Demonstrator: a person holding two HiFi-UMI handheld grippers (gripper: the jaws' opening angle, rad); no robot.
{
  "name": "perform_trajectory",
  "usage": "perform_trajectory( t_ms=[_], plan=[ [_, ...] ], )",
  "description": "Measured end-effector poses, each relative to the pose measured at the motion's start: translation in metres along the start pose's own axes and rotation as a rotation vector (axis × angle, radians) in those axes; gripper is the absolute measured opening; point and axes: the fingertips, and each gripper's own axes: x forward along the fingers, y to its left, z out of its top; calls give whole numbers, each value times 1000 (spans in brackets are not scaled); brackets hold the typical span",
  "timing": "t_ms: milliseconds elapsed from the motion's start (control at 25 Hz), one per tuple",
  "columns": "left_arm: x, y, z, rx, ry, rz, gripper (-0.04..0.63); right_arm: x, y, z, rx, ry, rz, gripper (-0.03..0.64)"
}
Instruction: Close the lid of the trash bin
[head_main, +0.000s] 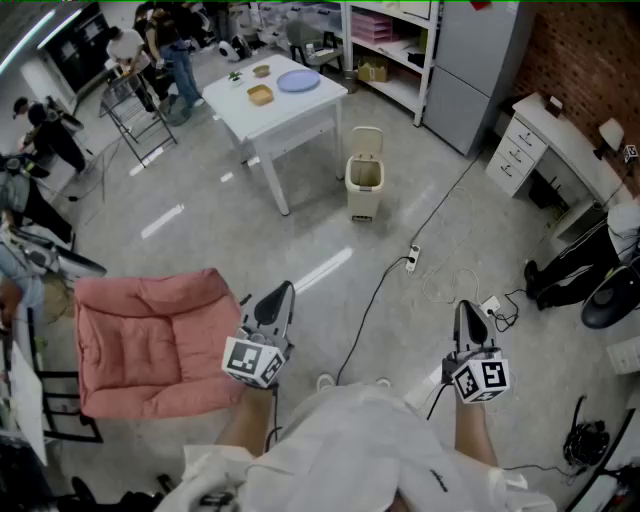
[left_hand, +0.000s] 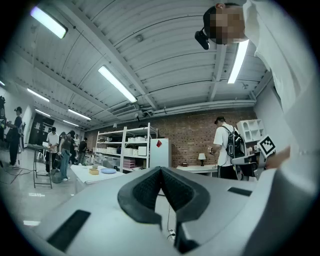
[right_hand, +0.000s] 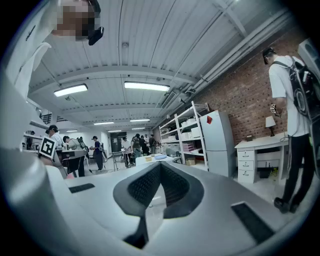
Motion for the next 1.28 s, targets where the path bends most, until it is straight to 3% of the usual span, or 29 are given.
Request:
perform_trajectory(
  t_ms=[600, 680, 720, 760, 800, 840, 1040, 1160, 1280],
  plan=[
    [-4, 22, 1, -30, -22, -26, 28, 8, 16, 2, 15, -21, -3, 19],
    [-4, 24, -4, -44, -6, -50, 34, 12, 25, -1, 9, -11, 16, 138],
    [-4, 26, -6, -52, 0, -62, 109, 16, 31, -3, 3, 2, 27, 220],
    [-4, 28, -8, -58, 5, -71, 262, 20, 38, -6, -3, 14, 36, 327],
    [-4, 32, -10, -55, 12, -76, 336, 25, 43, -8, -8, 26, 38, 411],
    [-5, 36, -13, -43, 18, -75, 377, 28, 47, -11, -12, 37, 33, 452],
    [-10, 61, -25, -31, 47, -38, 441, 36, 59, -20, -40, 85, -22, 540],
    [-9, 80, -34, -76, 61, -2, 443, 39, 63, -29, -45, 116, -38, 577],
    [-6, 88, -41, -73, 79, 9, 443, 40, 65, -40, -32, 154, -31, 589]
  ],
)
